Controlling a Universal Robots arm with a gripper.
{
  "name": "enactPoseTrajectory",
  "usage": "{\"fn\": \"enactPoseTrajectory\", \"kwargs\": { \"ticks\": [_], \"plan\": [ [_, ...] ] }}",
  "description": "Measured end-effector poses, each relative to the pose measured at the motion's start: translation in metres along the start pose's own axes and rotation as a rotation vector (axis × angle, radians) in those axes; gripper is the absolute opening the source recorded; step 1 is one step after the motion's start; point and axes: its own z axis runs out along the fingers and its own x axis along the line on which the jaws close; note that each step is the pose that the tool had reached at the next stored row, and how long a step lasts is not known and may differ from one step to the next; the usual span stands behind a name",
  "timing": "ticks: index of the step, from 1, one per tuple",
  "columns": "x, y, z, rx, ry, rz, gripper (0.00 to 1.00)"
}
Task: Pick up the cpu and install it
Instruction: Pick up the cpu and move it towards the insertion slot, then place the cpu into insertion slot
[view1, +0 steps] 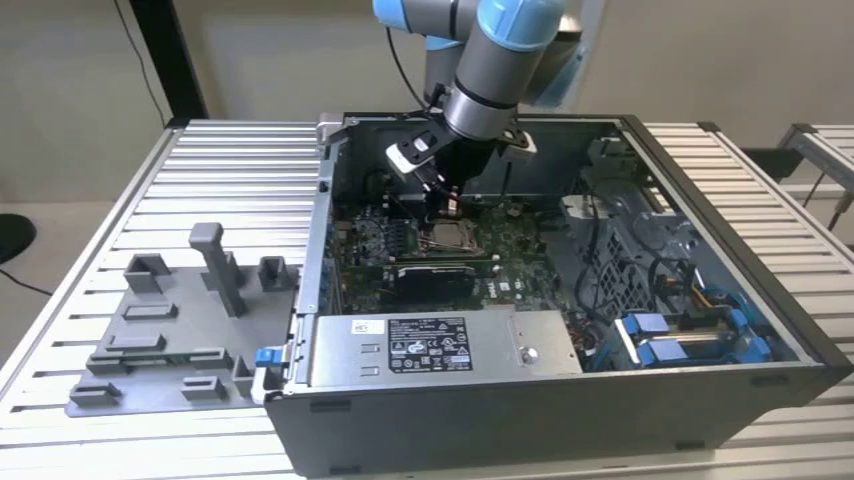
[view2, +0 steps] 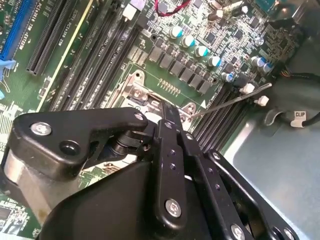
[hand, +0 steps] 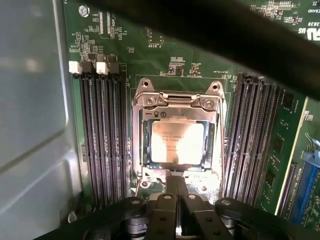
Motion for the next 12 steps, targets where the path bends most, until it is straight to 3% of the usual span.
{"fn": "enactPoseTrajectory", "kwargs": {
  "ticks": [12],
  "plan": [
    [-0.0005, 0.0009, 0.0084, -0.0001, 0.0055, -0.001, 0.00]
  ]
}}
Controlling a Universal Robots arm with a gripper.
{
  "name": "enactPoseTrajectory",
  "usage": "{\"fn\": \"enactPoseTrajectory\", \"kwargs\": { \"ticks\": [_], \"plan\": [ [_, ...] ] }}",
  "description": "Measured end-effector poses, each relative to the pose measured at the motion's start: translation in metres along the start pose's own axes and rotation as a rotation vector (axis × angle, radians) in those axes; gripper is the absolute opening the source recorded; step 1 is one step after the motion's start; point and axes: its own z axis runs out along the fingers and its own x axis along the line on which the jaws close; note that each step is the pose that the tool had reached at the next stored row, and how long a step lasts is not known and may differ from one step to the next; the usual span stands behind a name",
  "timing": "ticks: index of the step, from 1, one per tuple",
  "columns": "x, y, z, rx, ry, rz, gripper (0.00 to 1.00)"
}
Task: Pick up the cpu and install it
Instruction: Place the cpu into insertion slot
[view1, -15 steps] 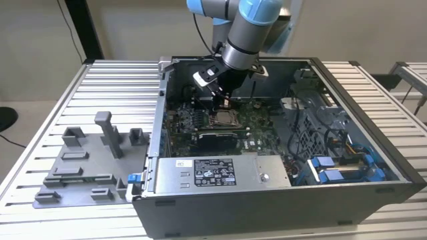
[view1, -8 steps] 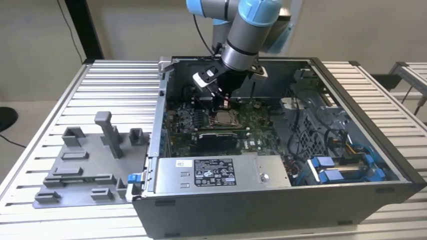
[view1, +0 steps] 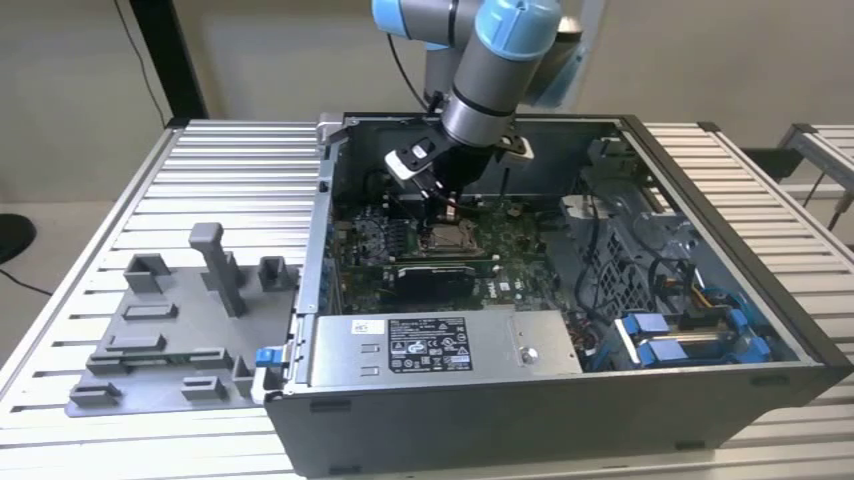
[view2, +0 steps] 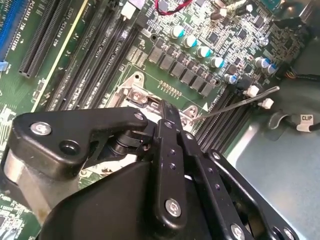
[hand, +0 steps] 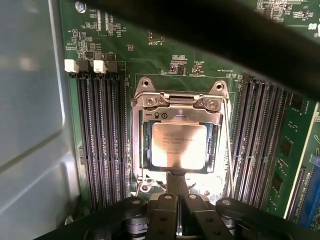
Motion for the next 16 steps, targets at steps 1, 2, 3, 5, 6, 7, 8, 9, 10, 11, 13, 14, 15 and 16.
{"fn": "enactPoseTrajectory", "kwargs": {
  "ticks": [1, 2, 3, 5, 6, 7, 8, 9, 10, 11, 13, 14, 15, 16],
  "plan": [
    [0.0000, -0.0001, 0.0000, 0.0001, 0.0005, 0.000, 0.00],
    [0.0001, -0.0002, 0.0001, 0.0000, 0.0009, 0.000, 0.00],
    [0.0001, -0.0002, 0.0001, 0.0000, 0.0014, 0.000, 0.00],
    [0.0000, -0.0003, 0.0009, -0.0001, 0.0025, -0.001, 0.00],
    [-0.0001, -0.0004, 0.0010, 0.0000, 0.0028, -0.001, 0.00],
    [0.0000, -0.0005, 0.0010, 0.0000, 0.0031, -0.001, 0.00],
    [0.0000, -0.0006, 0.0005, 0.0001, 0.0030, -0.001, 0.00],
    [0.0001, -0.0009, -0.0007, 0.0000, 0.0031, -0.001, 0.00],
    [0.0002, -0.0014, -0.0026, 0.0000, 0.0031, -0.001, 0.00],
    [0.0004, -0.0020, -0.0046, 0.0000, 0.0032, -0.001, 0.00],
    [0.0007, -0.0031, -0.0082, -0.0001, 0.0032, -0.001, 0.00],
    [0.0008, -0.0036, -0.0099, 0.0000, 0.0032, -0.001, 0.00],
    [0.0010, -0.0042, -0.0116, -0.0001, 0.0033, -0.001, 0.00],
    [0.0011, -0.0048, -0.0133, -0.0001, 0.0033, -0.001, 0.00]
  ]
}}
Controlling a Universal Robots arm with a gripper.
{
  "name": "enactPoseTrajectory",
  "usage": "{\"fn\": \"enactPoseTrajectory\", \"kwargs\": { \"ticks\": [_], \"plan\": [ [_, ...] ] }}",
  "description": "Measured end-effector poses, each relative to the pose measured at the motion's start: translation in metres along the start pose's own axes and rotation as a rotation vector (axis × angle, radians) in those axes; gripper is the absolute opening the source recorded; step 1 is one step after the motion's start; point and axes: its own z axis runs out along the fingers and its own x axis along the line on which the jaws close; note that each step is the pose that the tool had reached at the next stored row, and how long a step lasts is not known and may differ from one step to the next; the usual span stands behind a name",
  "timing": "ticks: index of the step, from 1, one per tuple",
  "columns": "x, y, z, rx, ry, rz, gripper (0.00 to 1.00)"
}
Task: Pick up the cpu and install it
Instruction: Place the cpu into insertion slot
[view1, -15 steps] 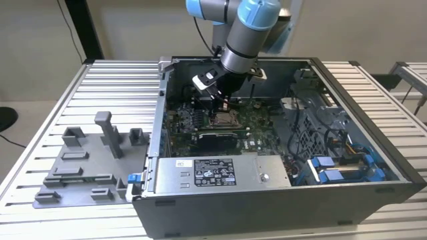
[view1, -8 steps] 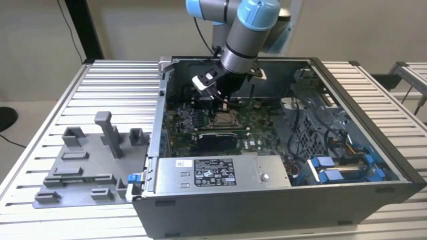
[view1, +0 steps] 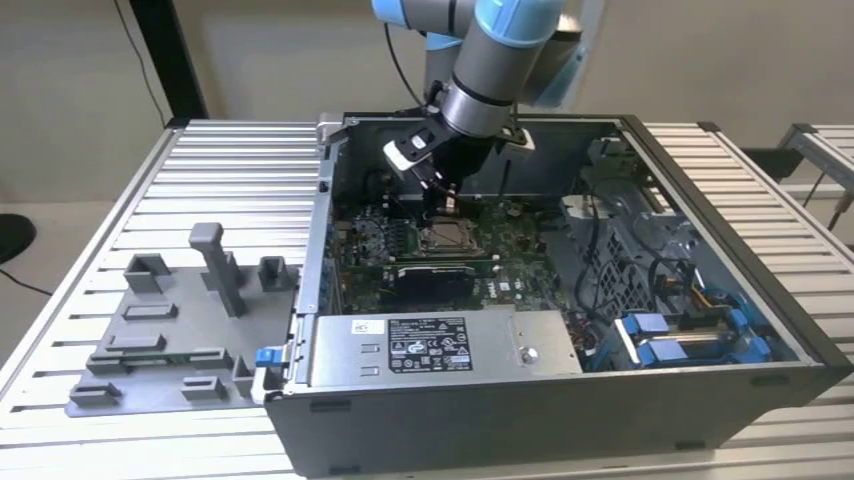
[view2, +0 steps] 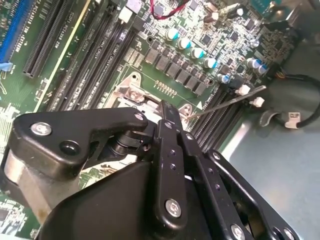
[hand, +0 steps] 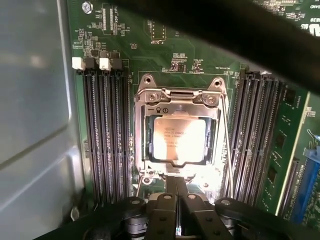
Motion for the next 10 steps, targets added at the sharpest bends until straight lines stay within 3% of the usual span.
{"fn": "enactPoseTrajectory", "kwargs": {
  "ticks": [5, 10],
  "plan": [
    [0.0004, -0.0055, -0.0018, -0.0009, 0.0007, 0.000, 0.00],
    [0.0006, -0.0206, 0.0016, -0.0040, 0.0015, -0.001, 0.00]
  ]
}}
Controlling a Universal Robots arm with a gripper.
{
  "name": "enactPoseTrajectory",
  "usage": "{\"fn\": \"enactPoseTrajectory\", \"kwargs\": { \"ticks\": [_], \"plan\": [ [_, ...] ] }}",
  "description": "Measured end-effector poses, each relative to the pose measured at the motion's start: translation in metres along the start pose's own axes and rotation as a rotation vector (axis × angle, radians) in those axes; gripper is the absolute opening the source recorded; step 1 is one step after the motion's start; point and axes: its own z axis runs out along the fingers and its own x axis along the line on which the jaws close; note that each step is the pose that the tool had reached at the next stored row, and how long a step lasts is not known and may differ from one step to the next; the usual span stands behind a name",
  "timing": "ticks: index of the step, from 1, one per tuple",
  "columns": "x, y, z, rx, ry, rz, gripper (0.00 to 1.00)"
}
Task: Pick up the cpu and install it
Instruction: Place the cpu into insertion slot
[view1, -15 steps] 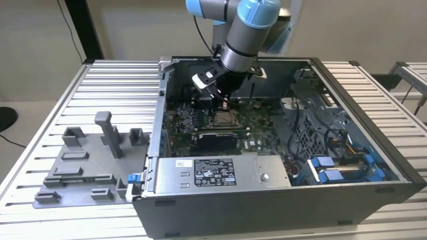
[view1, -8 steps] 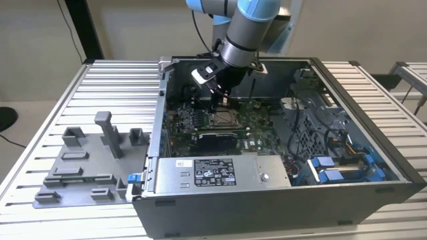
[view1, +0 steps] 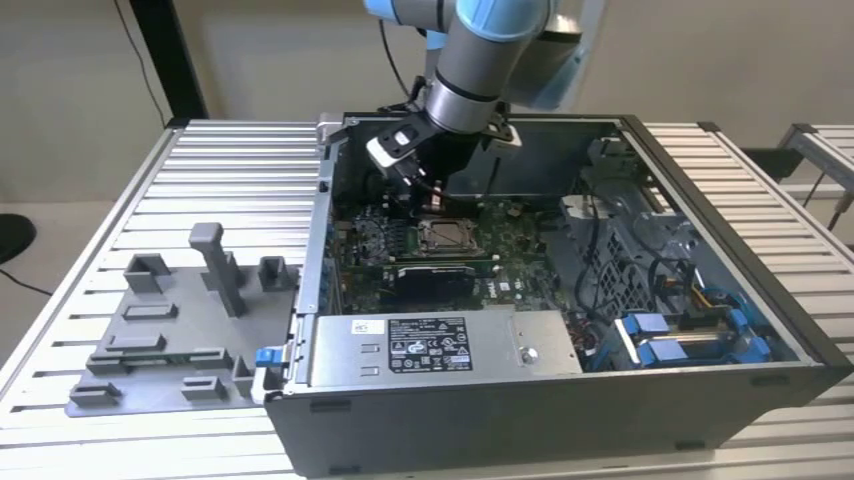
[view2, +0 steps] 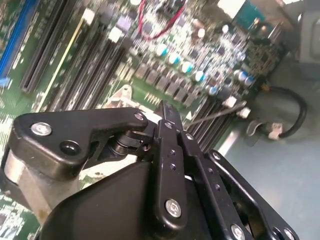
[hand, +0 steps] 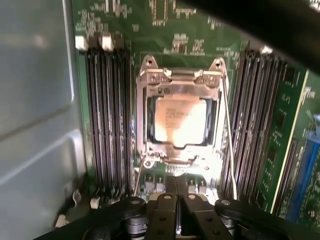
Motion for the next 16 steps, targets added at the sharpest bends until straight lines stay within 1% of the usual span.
{"fn": "enactPoseTrajectory", "kwargs": {
  "ticks": [3, 6, 10, 11, 14, 15, 16],
  "plan": [
    [0.0001, -0.0067, 0.0008, -0.0017, 0.0004, 0.000, 0.00],
    [0.0005, -0.0108, -0.0017, -0.0044, 0.0004, 0.000, 0.00],
    [0.0011, -0.0146, -0.0085, -0.0116, 0.0002, -0.001, 0.00],
    [0.0015, -0.0160, -0.0129, -0.0137, 0.0001, -0.001, 0.00],
    [0.0023, -0.0185, -0.0224, -0.0182, -0.0002, -0.001, 0.00],
    [0.0024, -0.0191, -0.0241, -0.0215, -0.0004, -0.002, 0.00],
    [0.0025, -0.0195, -0.0246, -0.0309, -0.0007, -0.002, 0.00]
  ]
}}
